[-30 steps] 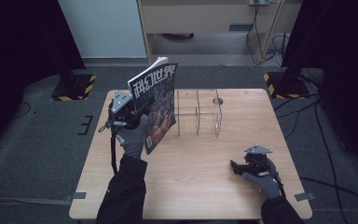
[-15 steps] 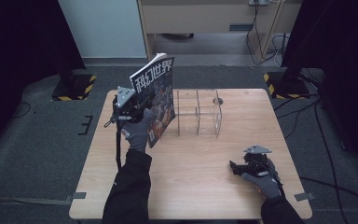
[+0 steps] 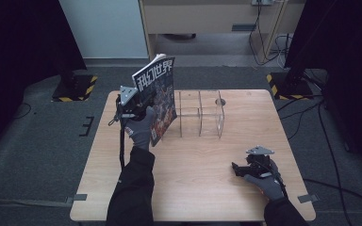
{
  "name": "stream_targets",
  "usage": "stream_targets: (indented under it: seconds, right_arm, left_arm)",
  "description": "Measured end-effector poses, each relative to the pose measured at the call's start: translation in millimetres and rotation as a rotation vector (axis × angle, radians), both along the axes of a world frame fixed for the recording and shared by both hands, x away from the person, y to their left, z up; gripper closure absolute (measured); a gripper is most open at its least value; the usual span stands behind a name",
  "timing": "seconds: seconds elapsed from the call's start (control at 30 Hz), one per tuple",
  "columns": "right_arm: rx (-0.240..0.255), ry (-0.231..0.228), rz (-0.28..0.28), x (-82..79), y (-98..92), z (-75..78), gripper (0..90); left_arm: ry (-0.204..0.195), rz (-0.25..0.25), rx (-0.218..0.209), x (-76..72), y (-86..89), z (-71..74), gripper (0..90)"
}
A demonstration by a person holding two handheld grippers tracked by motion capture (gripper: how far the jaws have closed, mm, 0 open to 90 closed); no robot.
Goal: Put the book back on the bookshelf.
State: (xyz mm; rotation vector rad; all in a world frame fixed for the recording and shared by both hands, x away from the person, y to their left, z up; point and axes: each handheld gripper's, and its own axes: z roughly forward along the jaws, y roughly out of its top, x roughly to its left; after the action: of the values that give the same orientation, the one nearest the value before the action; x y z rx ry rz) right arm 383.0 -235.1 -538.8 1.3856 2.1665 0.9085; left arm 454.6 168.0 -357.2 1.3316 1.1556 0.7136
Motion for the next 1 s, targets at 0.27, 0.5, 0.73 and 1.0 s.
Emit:
stream_targets:
  seconds: [0.27, 0.5, 0.73, 1.0]
  right_arm:
    - [-0.001, -0.001, 0.000, 0.2, 0.1, 0.0, 5.0]
    - [0.001, -0.001, 0.000, 0.6, 0.3, -0.1, 4.9]
    - [0.001, -0.001, 0.001, 0.8, 0.3, -0.1, 4.8]
    - [-0.001, 0.000, 0.002, 1.2, -0.1, 0.0, 4.8]
  left_arm:
    - [0.013, 0.004, -0.005, 11.3, -8.0, -10.4, 81.8]
    - [-0.016, 0.027, 0.021, 15.1, -16.4, -17.4, 81.8]
    - [0.001, 0.034, 0.001, 24.0, -19.4, -29.9, 81.8]
    - [0.010, 0.037, -0.005, 29.6, -18.3, -41.0, 81.8]
